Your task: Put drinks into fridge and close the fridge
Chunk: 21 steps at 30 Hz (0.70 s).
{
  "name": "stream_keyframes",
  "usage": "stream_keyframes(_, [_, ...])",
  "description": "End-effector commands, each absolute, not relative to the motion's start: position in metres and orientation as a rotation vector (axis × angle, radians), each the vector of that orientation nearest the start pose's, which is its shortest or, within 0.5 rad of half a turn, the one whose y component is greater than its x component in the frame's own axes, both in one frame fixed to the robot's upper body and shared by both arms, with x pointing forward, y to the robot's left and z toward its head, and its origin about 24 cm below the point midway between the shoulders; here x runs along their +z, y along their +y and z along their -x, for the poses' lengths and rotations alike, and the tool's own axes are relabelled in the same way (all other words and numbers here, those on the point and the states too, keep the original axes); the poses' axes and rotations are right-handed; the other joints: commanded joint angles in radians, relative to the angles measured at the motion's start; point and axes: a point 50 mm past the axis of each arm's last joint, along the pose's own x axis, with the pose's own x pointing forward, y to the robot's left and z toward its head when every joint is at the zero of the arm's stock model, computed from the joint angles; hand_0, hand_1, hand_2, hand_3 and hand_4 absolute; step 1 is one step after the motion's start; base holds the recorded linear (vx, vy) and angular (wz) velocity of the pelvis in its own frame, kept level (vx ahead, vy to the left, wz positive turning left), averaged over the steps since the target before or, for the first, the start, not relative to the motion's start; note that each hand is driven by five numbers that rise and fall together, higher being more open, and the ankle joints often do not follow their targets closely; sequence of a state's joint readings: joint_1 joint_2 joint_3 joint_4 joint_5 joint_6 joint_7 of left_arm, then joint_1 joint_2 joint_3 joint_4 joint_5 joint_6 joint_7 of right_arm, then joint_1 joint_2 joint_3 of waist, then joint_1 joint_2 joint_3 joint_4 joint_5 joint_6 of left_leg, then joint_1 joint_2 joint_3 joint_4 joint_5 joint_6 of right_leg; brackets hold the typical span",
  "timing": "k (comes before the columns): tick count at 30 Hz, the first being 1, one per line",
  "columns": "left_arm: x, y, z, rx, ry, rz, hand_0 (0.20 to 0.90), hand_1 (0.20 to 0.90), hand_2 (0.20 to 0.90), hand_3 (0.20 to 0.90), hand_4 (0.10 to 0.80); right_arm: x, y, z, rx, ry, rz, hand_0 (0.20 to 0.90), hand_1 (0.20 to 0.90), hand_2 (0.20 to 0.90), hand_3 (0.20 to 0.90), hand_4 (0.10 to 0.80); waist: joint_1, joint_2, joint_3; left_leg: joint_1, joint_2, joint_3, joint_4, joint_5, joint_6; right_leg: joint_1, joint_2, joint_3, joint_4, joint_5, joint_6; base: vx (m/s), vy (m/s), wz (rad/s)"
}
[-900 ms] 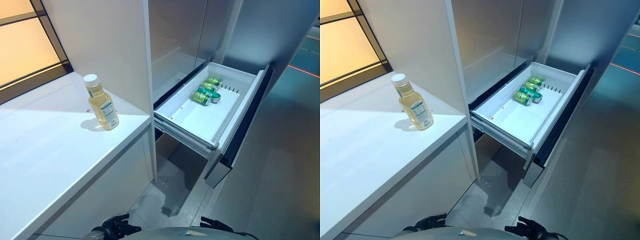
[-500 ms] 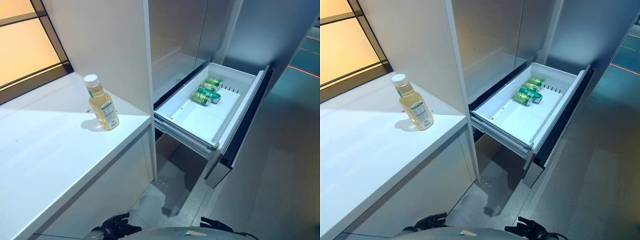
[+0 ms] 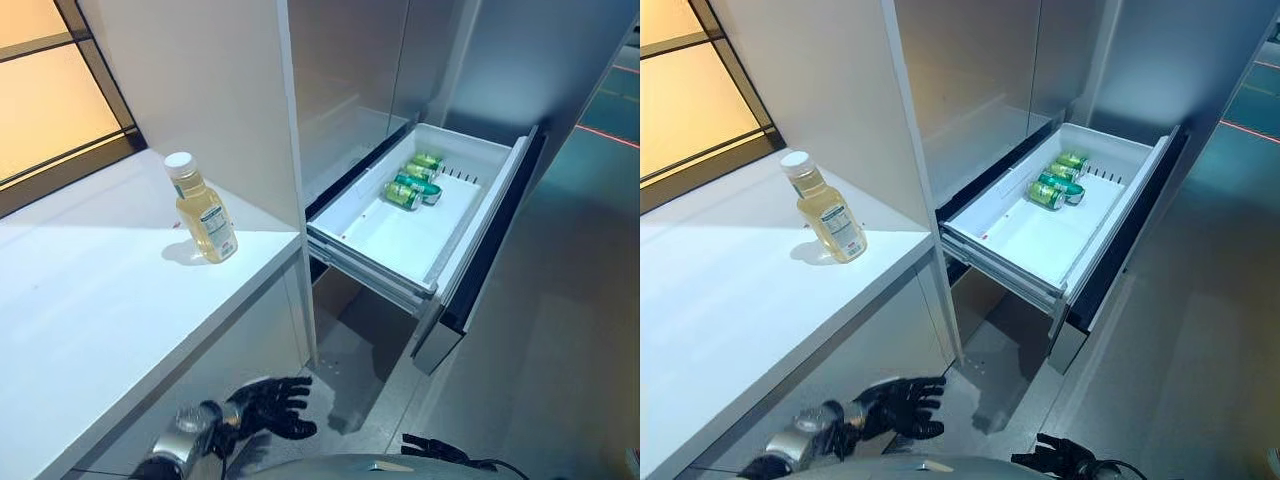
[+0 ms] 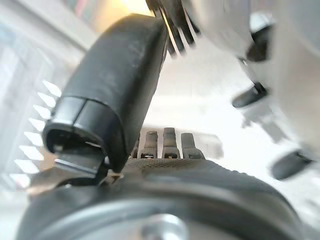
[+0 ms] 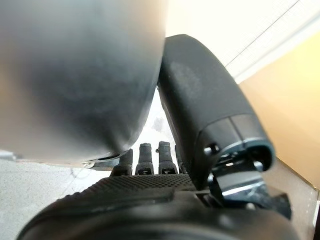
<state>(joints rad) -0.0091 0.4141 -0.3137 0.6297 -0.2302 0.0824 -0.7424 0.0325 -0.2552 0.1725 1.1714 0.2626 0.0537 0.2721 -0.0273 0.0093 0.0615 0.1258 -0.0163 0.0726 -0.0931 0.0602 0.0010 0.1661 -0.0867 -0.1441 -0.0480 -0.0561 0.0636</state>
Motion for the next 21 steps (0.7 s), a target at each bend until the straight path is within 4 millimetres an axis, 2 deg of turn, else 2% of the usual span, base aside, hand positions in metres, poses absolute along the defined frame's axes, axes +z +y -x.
stream_keyframes(1, [-0.012,0.163,-0.239,-1.059,0.519,0.174,0.900,0.900,0.900,0.900,0.800,-0.152,-0.235,-0.112,0.110,1.171,-0.018,0.900,0.900,0.900,0.900,0.800,0.008,0.045,0.039,0.009,-0.029,0.017,0.023,-0.119,0.025,-0.082,0.070,-0.018,0.073,-0.009,0.011,0.000,0.000,0.00])
stream_keyframes(3, [0.016,0.153,-0.247,-1.129,0.411,0.235,0.900,0.900,0.900,0.900,0.800,-0.153,-0.235,-0.110,0.105,1.170,-0.018,0.900,0.900,0.900,0.900,0.800,0.010,0.048,0.036,0.009,-0.031,0.013,0.021,-0.120,0.028,-0.082,0.069,-0.016,0.071,-0.008,0.012,0.000,0.000,0.00])
stream_keyframes(5, [0.065,0.135,-0.255,-1.215,0.186,0.345,0.900,0.900,0.900,0.900,0.800,-0.155,-0.233,-0.105,0.100,1.173,-0.019,0.900,0.900,0.900,0.900,0.800,0.015,0.051,0.031,0.013,-0.033,0.006,0.015,-0.124,0.033,-0.078,0.068,-0.014,0.067,-0.009,0.013,0.000,0.000,0.00])
stream_keyframes(6, [0.079,0.131,-0.255,-1.225,0.132,0.375,0.900,0.900,0.900,0.900,0.800,-0.155,-0.233,-0.103,0.098,1.175,-0.021,0.900,0.900,0.900,0.900,0.800,0.017,0.051,0.028,0.015,-0.034,0.003,0.013,-0.127,0.034,-0.075,0.067,-0.014,0.066,-0.011,0.013,0.000,0.000,0.00])
stream_keyframes(7, [0.105,0.125,-0.256,-1.243,-0.024,0.414,0.900,0.900,0.900,0.900,0.800,-0.157,-0.230,-0.099,0.095,1.178,-0.024,0.900,0.900,0.900,0.900,0.800,0.019,0.051,0.025,0.020,-0.036,-0.002,0.011,-0.130,0.037,-0.070,0.067,-0.014,0.064,-0.013,0.013,0.019,-0.012,0.03])
stream_keyframes(9, [0.133,0.124,-0.256,-1.226,-0.209,0.450,0.900,0.900,0.900,0.900,0.800,-0.159,-0.227,-0.095,0.094,1.185,-0.026,0.900,0.900,0.900,0.900,0.800,0.021,0.050,0.021,0.025,-0.037,-0.008,0.008,-0.133,0.039,-0.063,0.067,-0.015,0.063,-0.017,0.012,0.019,-0.013,0.04])
stream_keyframes(10, [0.145,0.125,-0.256,-1.207,-0.282,0.450,0.900,0.900,0.900,0.900,0.800,-0.160,-0.226,-0.092,0.095,1.188,-0.027,0.900,0.900,0.900,0.900,0.800,0.021,0.048,0.019,0.028,-0.037,-0.010,0.008,-0.135,0.039,-0.059,0.067,-0.016,0.062,-0.019,0.011,0.031,-0.020,0.07])
stream_keyframes(11, [0.168,0.129,-0.257,-1.143,-0.441,0.444,0.900,0.900,0.900,0.900,0.800,-0.162,-0.222,-0.089,0.098,1.195,-0.029,0.900,0.900,0.900,0.900,0.800,0.021,0.045,0.016,0.034,-0.039,-0.015,0.007,-0.138,0.040,-0.052,0.067,-0.018,0.062,-0.023,0.010,0.034,-0.021,0.07])
stream_keyframes(14, [0.195,0.141,-0.257,-1.008,-0.642,0.396,0.900,0.900,0.900,0.900,0.800,-0.164,-0.216,-0.083,0.104,1.206,-0.030,0.900,0.900,0.900,0.900,0.800,0.020,0.040,0.008,0.040,-0.040,-0.022,0.006,-0.140,0.040,-0.044,0.068,-0.021,0.062,-0.028,0.007,0.032,-0.021,0.05])
stream_keyframes(17, [0.230,0.164,-0.253,-0.740,-0.899,0.254,0.900,0.900,0.900,0.900,0.800,-0.166,-0.211,-0.075,0.110,1.218,-0.033,0.900,0.900,0.900,0.900,0.800,0.022,0.033,-0.004,0.045,-0.042,-0.030,0.006,-0.143,0.039,-0.035,0.070,-0.028,0.060,-0.036,0.003,0.011,-0.008,0.00])
stream_keyframes(21, [0.253,0.187,-0.245,-0.447,-1.076,0.119,0.900,0.900,0.900,0.900,0.800,-0.168,-0.206,-0.071,0.112,1.226,-0.037,0.900,0.900,0.900,0.900,0.800,0.028,0.027,-0.016,0.046,-0.043,-0.037,0.006,-0.142,0.036,-0.029,0.073,-0.033,0.058,-0.044,-0.003,0.021,-0.011,0.07])
